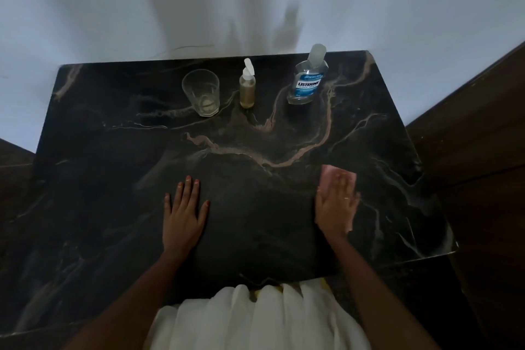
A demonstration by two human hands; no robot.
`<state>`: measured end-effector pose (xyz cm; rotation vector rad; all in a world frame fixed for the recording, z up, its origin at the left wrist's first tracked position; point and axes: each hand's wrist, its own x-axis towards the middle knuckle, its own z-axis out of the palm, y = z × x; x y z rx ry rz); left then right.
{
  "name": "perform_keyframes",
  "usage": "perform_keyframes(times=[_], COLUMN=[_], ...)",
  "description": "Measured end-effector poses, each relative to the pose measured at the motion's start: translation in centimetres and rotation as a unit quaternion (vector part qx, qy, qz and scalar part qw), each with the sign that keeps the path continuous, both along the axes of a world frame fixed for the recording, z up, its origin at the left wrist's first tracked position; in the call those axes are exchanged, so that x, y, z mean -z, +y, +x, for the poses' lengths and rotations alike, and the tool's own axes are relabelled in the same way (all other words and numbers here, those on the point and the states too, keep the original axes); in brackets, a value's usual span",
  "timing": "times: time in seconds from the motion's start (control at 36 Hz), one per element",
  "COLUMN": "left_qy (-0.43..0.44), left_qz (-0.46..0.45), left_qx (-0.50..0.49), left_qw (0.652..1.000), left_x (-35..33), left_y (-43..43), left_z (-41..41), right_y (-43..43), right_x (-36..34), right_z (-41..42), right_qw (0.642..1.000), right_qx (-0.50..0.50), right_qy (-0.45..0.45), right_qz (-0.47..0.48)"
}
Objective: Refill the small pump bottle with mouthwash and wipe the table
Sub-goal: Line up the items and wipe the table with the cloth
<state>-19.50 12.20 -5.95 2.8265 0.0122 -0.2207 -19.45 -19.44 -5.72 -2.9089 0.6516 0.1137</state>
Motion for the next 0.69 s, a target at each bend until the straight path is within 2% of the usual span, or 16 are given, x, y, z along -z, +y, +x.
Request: perform_keyframes(times=[0.11, 0.25, 0.42, 0.56, 0.61, 0.69], left_qy=[-0.001, 0.000, -0.003, -0.002, 0.004, 0.007], left_qz=[-0.009, -0.008, -0.006, 0.000, 0.010, 0.017], left_qx=[-0.005, -0.007, -0.009, -0.005, 0.001, 0.005], left_qw=[1.000, 1.000, 1.000, 1.000, 1.000, 1.000], left_x=[0.0, 0.3, 0.6, 0.4, 0.5, 0.6], left_y=[0.0, 0.1, 0.1, 0.1, 0.2, 0.3], left_z=[0.0, 0.0, 0.0, 0.1, 0.0, 0.1], right_y=[-1.9, -0.6, 7.5, 15.9, 16.8, 16.3], right_x=[-0.4, -0.5, -0.7, -0.1, -0.1, -0.7], right_z=[0.0, 0.5, -0.3, -1.5, -1.9, -2.0], right_qw=[0.996, 0.994, 0.988, 0.939, 0.930, 0.925], right_qx=[0.084, 0.088, -0.106, -0.326, -0.363, -0.374], right_qy=[-0.032, -0.026, -0.026, 0.040, 0.041, 0.034], right_qz=[0.029, 0.050, 0.113, 0.098, 0.044, 0.048])
